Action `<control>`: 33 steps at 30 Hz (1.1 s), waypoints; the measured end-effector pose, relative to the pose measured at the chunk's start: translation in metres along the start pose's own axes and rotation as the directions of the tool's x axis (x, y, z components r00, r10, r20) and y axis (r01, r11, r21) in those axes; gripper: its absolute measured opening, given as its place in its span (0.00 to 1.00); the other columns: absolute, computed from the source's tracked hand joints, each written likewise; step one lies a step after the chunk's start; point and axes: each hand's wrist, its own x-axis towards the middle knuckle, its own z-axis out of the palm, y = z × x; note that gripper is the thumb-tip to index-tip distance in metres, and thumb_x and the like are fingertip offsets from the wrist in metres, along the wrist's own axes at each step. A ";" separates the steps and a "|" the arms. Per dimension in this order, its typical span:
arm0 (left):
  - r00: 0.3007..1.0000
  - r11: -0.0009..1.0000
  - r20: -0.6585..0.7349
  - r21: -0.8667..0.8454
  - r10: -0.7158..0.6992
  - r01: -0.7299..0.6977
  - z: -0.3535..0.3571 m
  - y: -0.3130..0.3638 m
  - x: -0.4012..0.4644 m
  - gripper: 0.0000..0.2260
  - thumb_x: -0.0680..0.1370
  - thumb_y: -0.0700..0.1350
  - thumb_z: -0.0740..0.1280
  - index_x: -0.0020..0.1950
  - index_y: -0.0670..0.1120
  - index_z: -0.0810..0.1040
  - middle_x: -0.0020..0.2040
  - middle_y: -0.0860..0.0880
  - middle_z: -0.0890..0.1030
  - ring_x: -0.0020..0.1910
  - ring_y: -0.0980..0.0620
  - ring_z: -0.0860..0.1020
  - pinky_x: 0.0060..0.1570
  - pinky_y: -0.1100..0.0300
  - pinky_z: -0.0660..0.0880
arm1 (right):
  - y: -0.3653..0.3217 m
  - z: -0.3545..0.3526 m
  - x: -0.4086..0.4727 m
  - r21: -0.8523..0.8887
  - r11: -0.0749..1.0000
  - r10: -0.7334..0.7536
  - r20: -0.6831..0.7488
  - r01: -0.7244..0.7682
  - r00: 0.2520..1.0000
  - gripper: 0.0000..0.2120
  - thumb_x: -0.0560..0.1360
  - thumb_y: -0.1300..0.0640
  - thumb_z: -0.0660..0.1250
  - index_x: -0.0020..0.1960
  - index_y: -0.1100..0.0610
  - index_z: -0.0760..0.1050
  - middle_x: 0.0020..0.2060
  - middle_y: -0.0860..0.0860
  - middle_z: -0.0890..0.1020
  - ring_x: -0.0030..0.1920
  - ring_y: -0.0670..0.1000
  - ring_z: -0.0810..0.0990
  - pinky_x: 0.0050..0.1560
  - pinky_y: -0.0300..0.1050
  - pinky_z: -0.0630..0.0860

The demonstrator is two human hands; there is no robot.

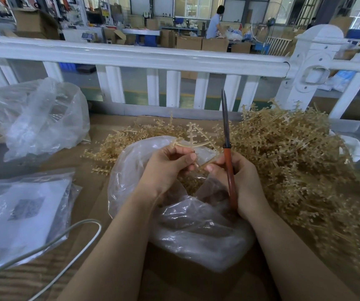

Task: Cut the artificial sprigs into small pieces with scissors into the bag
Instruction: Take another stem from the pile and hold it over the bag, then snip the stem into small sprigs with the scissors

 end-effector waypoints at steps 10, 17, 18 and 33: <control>0.999 0.999 0.031 -0.005 0.032 -0.032 0.002 0.001 -0.002 0.10 0.69 0.41 0.73 0.48 0.40 0.79 0.35 0.49 0.83 0.35 0.55 0.82 0.39 0.63 0.80 | -0.005 0.002 -0.002 -0.015 1.000 0.009 0.029 -0.008 1.000 0.17 0.70 0.61 0.80 0.37 0.40 0.80 0.39 0.47 0.87 0.40 0.45 0.85 0.40 0.36 0.79; 0.989 0.996 0.110 0.002 -0.094 0.095 0.004 -0.002 -0.003 0.07 0.65 0.44 0.76 0.41 0.46 0.84 0.37 0.46 0.84 0.34 0.54 0.82 0.35 0.65 0.78 | -0.005 0.001 -0.001 -0.035 0.999 -0.035 0.016 0.036 0.999 0.19 0.71 0.62 0.79 0.37 0.38 0.80 0.38 0.44 0.86 0.39 0.42 0.84 0.40 0.33 0.78; 0.990 0.995 0.105 0.000 -0.099 0.099 0.004 -0.001 -0.003 0.07 0.65 0.43 0.76 0.42 0.46 0.84 0.37 0.46 0.84 0.34 0.54 0.82 0.35 0.65 0.78 | -0.006 0.001 -0.002 -0.034 0.998 -0.044 0.021 0.045 0.999 0.19 0.71 0.62 0.79 0.37 0.38 0.80 0.38 0.45 0.86 0.39 0.43 0.85 0.41 0.34 0.78; 0.997 0.997 0.005 -0.009 0.072 -0.072 -0.006 0.013 -0.003 0.02 0.75 0.38 0.69 0.45 0.42 0.82 0.35 0.49 0.82 0.34 0.56 0.79 0.38 0.64 0.78 | 0.000 0.004 -0.008 -0.429 0.881 -0.194 0.057 0.199 0.979 0.14 0.67 0.34 0.68 0.46 0.42 0.75 0.41 0.41 0.82 0.44 0.42 0.81 0.46 0.49 0.80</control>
